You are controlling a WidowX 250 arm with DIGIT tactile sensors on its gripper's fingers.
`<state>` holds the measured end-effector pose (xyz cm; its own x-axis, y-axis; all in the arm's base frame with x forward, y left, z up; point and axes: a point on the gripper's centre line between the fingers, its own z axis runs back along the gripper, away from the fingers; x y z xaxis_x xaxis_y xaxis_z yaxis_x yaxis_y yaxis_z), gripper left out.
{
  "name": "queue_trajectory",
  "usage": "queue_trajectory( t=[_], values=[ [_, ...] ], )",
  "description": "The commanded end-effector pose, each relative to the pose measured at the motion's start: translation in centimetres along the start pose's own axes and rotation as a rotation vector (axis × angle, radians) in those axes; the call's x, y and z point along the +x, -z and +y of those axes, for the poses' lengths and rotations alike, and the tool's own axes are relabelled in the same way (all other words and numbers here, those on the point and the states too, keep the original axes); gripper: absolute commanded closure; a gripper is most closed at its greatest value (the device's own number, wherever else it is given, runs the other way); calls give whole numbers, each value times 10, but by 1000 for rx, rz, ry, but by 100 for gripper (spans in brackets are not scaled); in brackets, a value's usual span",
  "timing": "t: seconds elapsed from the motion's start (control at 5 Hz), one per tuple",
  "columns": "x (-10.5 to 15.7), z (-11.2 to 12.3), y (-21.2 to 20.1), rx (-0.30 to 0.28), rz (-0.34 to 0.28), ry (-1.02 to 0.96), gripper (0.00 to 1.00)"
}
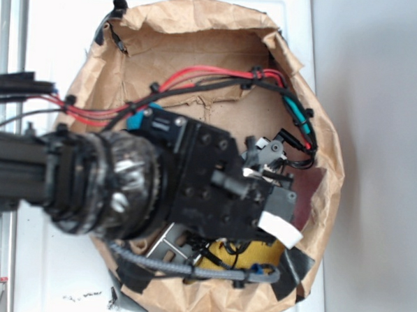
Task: Grab the blue rope.
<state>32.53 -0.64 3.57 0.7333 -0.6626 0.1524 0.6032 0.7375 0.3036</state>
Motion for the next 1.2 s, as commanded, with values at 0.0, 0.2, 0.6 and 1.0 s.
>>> queue_trajectory(
  t=[0.0,0.2,0.6,1.0],
  values=[
    [-6,-24,-44,-81,-19,86,0],
    [-26,-16,-71,-137,-52,107,0],
    [-34,8,-84,-181,-29,59,0],
    [-25,41,-46,-166,47,-39,0]
  ],
)
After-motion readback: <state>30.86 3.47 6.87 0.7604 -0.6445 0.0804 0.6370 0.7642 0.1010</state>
